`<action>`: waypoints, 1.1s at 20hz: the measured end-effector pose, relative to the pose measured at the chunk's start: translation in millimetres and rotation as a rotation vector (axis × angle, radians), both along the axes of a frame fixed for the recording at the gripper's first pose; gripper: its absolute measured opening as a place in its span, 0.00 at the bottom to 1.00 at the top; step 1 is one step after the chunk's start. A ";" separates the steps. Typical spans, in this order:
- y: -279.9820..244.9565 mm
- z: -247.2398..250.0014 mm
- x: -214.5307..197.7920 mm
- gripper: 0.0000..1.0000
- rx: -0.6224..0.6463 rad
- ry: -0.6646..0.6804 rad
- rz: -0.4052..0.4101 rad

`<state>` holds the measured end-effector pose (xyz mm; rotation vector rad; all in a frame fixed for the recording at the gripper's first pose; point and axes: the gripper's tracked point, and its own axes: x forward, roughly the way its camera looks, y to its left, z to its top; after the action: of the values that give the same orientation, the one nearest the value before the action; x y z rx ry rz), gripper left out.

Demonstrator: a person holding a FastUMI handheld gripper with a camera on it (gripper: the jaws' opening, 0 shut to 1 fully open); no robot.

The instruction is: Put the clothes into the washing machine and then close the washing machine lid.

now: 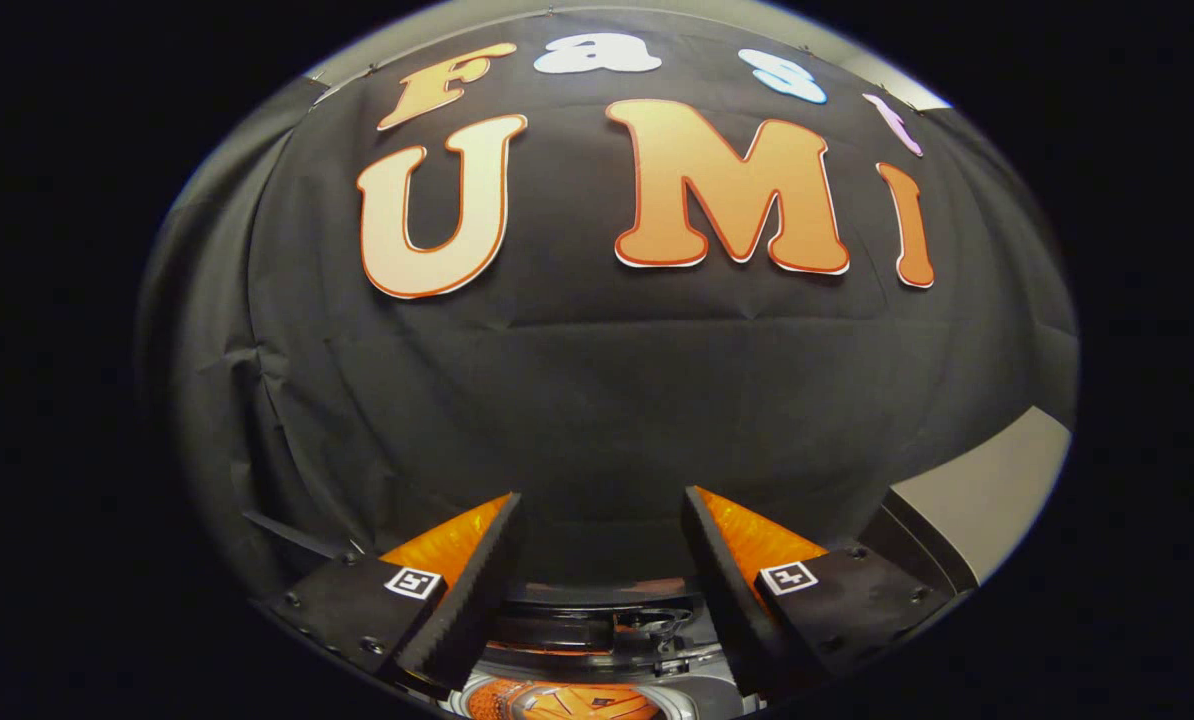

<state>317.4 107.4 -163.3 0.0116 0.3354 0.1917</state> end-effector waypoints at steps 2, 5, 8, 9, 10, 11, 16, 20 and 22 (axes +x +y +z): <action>-3.7 1.5 -15.1 1.00 -0.002 0.004 0.014; -7.0 -0.4 -31.5 0.99 -0.005 0.000 0.005; -8.7 -1.0 -44.0 0.99 -0.006 -0.008 0.011; -9.6 -1.6 -47.6 0.99 -0.007 -0.007 0.014; -10.6 -2.6 -53.1 0.99 -0.007 -0.005 0.016; -12.4 -3.9 -58.6 0.99 -0.009 -0.001 0.018; -17.7 -15.5 -91.8 0.99 -0.008 0.018 0.039; -21.9 -21.9 -109.3 0.98 -0.008 0.003 0.032; -23.3 -25.4 -116.0 0.98 -0.007 -0.010 0.028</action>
<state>201.4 84.1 -188.7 -0.0010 0.3269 0.2184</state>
